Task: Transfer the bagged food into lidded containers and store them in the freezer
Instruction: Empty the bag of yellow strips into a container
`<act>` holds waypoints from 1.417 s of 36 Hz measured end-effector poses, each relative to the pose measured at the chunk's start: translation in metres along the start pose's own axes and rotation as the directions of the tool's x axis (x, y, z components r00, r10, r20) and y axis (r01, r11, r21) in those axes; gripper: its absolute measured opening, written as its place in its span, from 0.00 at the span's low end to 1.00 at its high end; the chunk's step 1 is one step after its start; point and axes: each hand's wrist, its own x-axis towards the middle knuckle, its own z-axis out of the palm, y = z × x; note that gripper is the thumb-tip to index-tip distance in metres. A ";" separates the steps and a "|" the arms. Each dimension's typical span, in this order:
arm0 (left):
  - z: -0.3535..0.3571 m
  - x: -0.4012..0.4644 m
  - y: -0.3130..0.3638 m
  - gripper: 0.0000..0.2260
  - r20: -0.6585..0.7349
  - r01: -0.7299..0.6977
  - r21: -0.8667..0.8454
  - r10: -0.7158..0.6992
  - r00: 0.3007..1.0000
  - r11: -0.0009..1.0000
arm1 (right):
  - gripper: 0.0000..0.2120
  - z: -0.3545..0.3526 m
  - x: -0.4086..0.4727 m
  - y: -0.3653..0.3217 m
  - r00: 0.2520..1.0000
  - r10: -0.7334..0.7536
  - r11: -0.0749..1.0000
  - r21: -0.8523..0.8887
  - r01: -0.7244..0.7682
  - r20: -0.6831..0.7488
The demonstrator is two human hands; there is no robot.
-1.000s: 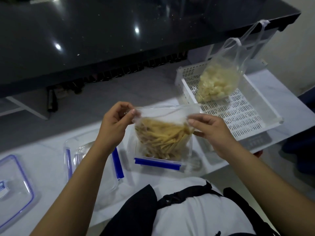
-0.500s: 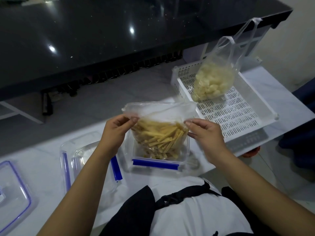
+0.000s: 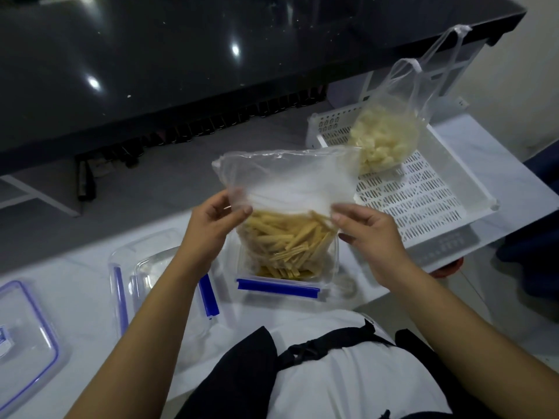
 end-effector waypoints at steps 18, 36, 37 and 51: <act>0.004 0.000 0.002 0.08 -0.006 -0.021 0.104 0.022 1.000 0.994 | 0.05 0.008 -0.004 -0.009 0.999 -0.028 0.998 0.050 0.027 0.019; 0.006 0.000 -0.004 0.08 -0.057 0.005 0.203 0.007 0.998 0.979 | 0.06 0.007 0.002 -0.005 0.999 -0.015 1.000 -0.015 0.016 0.042; 0.007 0.001 -0.008 0.08 -0.052 0.040 0.200 -0.030 0.998 0.979 | 0.06 0.009 0.002 -0.001 0.999 0.010 0.999 -0.033 -0.008 0.044; 0.010 -0.005 -0.008 0.10 -0.103 0.030 0.173 -0.012 0.995 0.985 | 0.08 0.010 -0.003 0.002 0.997 -0.051 0.997 -0.049 0.054 0.063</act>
